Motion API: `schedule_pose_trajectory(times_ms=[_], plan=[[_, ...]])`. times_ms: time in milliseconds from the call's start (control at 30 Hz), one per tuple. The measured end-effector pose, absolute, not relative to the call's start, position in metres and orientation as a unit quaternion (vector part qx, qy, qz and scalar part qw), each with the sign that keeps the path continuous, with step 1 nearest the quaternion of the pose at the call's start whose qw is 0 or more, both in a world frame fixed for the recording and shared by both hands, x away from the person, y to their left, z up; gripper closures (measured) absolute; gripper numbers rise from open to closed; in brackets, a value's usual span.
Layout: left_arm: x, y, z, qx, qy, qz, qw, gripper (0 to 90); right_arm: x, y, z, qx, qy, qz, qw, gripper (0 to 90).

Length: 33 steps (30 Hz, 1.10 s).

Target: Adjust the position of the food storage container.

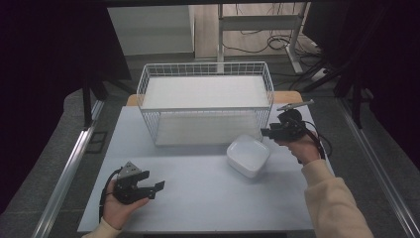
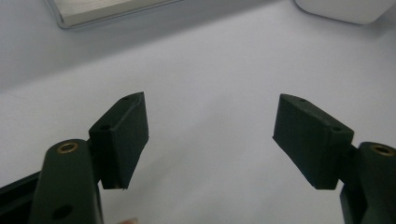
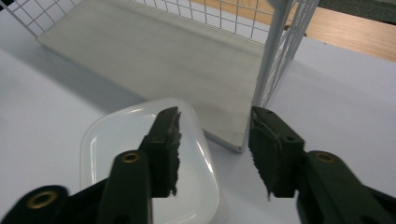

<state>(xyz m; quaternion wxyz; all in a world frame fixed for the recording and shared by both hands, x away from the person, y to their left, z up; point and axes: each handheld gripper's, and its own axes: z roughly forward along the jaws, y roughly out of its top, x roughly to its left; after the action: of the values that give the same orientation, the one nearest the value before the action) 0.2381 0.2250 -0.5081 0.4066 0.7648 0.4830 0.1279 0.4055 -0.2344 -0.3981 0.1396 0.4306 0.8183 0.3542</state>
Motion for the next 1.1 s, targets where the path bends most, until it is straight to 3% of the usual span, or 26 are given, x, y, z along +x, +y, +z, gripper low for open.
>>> schedule_pose_trajectory(times_ms=[267, 1100], plan=[[0.238, 0.223, -0.508, 0.766, 0.481, 0.125, 0.407, 26.4, 0.422, -0.236, -0.407, 0.432, 0.830, 0.329, 0.130, 89.7], [0.238, 0.223, -0.510, 0.769, 0.481, 0.124, 0.404, 26.5, 0.431, -0.223, -0.444, 0.385, 0.874, 0.265, 0.131, 90.0]])
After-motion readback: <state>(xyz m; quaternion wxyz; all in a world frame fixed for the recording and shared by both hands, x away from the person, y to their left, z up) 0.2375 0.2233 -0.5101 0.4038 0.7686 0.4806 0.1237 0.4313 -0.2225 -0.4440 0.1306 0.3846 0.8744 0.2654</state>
